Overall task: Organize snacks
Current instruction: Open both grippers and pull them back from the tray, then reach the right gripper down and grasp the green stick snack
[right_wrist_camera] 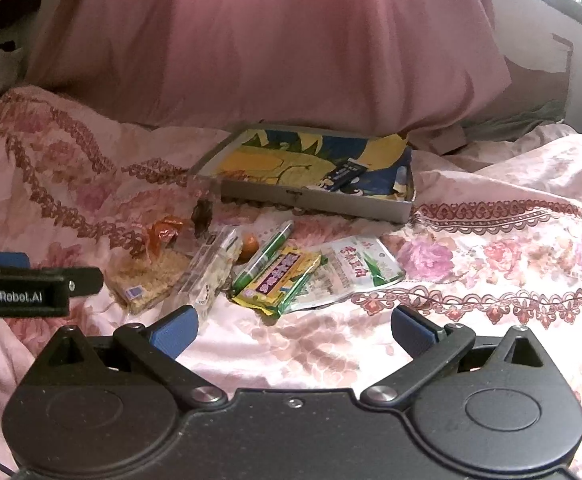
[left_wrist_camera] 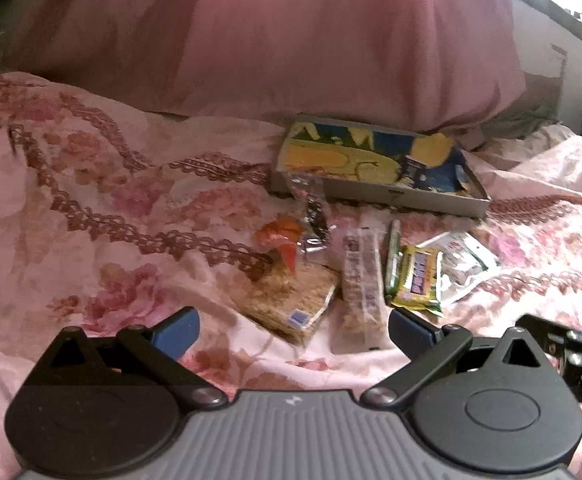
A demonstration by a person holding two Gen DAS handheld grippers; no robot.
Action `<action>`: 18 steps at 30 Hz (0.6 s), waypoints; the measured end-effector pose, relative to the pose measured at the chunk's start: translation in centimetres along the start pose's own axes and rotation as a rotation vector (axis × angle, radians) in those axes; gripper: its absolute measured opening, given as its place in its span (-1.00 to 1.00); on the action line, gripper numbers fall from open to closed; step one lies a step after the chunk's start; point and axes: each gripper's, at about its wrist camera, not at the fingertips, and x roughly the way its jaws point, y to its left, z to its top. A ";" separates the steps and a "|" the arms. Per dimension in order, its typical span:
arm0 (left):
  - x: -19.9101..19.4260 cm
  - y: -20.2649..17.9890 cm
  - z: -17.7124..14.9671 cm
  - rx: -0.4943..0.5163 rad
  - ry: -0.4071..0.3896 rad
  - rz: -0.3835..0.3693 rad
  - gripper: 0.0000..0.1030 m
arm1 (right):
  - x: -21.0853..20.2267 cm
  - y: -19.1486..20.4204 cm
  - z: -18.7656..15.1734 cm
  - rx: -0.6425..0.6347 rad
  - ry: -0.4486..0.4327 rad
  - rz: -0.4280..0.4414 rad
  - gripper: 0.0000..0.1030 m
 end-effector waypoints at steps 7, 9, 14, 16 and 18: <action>0.8 0.4 0.4 -0.027 0.019 -0.004 0.99 | 1.1 -0.1 0.6 0.006 0.024 0.031 0.99; 1.2 0.4 0.7 -0.023 0.033 -0.012 0.99 | 1.4 -0.3 0.8 0.016 0.028 0.032 0.99; 2.4 0.6 1.6 -0.026 0.051 -0.039 0.99 | 2.0 -0.9 1.2 0.050 0.041 0.044 0.99; 3.0 0.8 1.9 -0.037 0.058 -0.050 0.99 | 2.2 -1.2 1.5 0.060 0.049 0.050 0.99; 3.4 0.8 2.2 -0.037 0.070 -0.067 0.99 | 2.6 -1.6 1.9 0.064 0.058 0.058 0.99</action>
